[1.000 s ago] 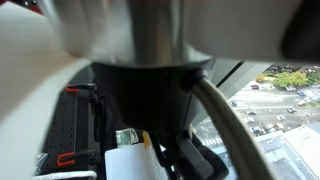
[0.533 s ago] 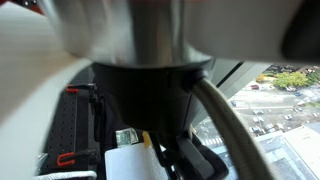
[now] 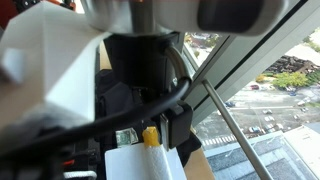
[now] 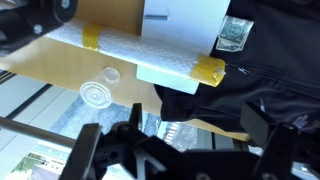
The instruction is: Zip up the black jumper
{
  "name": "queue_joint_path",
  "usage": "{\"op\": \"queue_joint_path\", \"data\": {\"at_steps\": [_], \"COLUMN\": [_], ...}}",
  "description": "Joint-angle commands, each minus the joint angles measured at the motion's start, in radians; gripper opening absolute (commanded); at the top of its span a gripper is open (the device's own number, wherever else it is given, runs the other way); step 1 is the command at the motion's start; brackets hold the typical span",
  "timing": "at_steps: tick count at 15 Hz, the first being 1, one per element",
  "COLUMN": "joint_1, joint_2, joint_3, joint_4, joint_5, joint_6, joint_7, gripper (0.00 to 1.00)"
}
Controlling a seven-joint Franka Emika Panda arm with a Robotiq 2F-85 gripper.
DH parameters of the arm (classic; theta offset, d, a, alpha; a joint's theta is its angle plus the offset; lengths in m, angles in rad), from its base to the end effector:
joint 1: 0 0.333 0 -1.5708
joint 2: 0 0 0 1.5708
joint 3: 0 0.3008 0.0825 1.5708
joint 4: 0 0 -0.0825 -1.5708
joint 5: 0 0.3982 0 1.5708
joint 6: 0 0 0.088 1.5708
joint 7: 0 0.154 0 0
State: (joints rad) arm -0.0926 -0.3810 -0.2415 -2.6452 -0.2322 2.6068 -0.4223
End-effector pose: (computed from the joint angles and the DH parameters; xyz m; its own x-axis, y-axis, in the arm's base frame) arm 0.4353 -0.1436 0.3318 0.9225 0.2848 0.2605 0.2326 -0.9488 0.2138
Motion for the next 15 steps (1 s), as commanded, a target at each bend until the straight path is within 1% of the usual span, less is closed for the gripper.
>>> {"op": "queue_joint_path", "data": {"at_steps": [1, 3, 6, 8, 9, 10, 11, 13, 15], "joint_1": [0.050, 0.091, 0.187, 0.263, 0.304, 0.328, 0.362, 0.360, 0.332], "joint_2": [0.033, 0.072, 0.171, 0.249, 0.291, 0.328, 0.371, 0.455, 0.547], "joint_3": [0.076, 0.105, 0.100, 0.079, 0.068, 0.070, 0.054, 0.069, 0.082], "joint_4": [-0.057, -0.070, -0.056, -0.035, -0.021, -0.003, 0.021, 0.075, 0.129], "joint_5": [0.028, 0.055, 0.198, 0.337, 0.431, 0.515, 0.592, 0.719, 0.754], "joint_6": [0.109, 0.171, 0.244, 0.273, 0.281, 0.285, 0.279, 0.255, 0.258], "joint_7": [0.066, 0.099, 0.086, 0.025, -0.028, -0.073, -0.119, -0.215, -0.267], "gripper": [1.00, 1.00, 1.00, 1.00, 1.00, 1.00, 1.00, 1.00, 1.00]}}
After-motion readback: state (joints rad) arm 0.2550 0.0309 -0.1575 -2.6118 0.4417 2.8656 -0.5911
